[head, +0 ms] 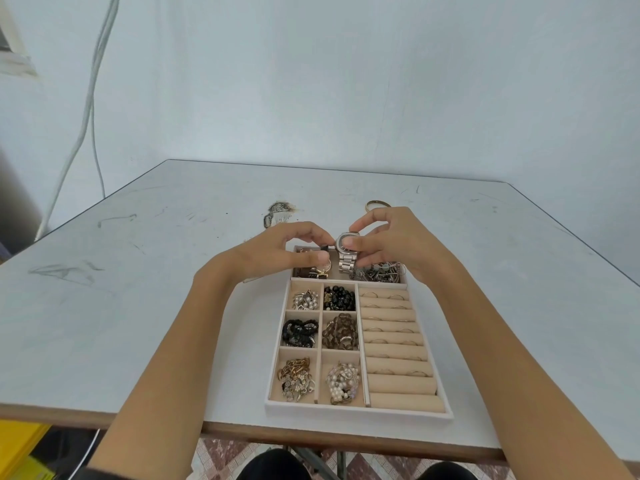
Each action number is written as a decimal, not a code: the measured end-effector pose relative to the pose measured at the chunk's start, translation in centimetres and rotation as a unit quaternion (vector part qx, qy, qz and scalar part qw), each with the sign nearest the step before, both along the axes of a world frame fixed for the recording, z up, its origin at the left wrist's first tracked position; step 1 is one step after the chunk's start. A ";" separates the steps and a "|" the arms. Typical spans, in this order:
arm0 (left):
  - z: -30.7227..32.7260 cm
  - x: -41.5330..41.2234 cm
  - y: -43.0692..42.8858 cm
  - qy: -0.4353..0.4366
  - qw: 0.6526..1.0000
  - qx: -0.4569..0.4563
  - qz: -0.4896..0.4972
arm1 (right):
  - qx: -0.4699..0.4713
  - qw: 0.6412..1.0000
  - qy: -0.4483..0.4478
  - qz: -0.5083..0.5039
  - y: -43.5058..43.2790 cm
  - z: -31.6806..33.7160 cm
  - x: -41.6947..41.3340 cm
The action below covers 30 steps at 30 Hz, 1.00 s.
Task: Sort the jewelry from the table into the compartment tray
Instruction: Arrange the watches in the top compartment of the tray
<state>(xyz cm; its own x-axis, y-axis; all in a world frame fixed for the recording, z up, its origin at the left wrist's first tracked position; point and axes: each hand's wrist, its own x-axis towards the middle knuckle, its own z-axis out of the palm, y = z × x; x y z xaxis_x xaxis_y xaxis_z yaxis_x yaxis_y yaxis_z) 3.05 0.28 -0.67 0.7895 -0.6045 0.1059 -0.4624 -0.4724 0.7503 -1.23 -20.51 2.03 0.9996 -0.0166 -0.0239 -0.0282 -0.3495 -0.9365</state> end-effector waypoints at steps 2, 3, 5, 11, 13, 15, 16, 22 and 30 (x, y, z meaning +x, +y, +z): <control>0.0 0.0 0.0 0.004 1.000 -0.001 0.001 | -0.001 1.000 0.000 0.001 0.0 0.0 -0.1; 0.1 -0.1 0.0 0.005 1.000 -0.001 0.003 | 0.001 1.000 0.001 0.001 0.0 0.0 -0.1; 0.3 -0.1 0.1 0.007 1.000 -0.006 0.011 | 0.003 1.000 0.002 0.000 0.0 0.0 -0.1; -0.9 0.4 2.4 -0.021 0.989 -0.027 0.144 | -0.007 1.000 0.011 -0.004 -0.2 -0.3 0.1; -2.0 0.4 3.6 -0.045 0.981 0.046 0.183 | -0.011 1.000 0.010 -0.004 -0.2 -0.3 0.2; -3.0 -0.1 4.1 -0.057 0.970 0.150 0.180 | -0.013 1.000 0.009 -0.001 0.0 -0.3 0.2; -3.4 -0.4 4.1 -0.063 0.963 0.195 0.173 | -0.013 1.000 0.009 0.002 0.2 -0.4 0.2; -4.2 -1.5 3.4 -0.100 0.931 0.307 0.169 | -0.020 1.000 0.002 -0.007 0.9 -0.8 0.0; -4.3 -1.6 3.6 -0.108 0.929 0.307 0.174 | -0.063 0.998 0.011 -0.006 0.9 -0.6 0.3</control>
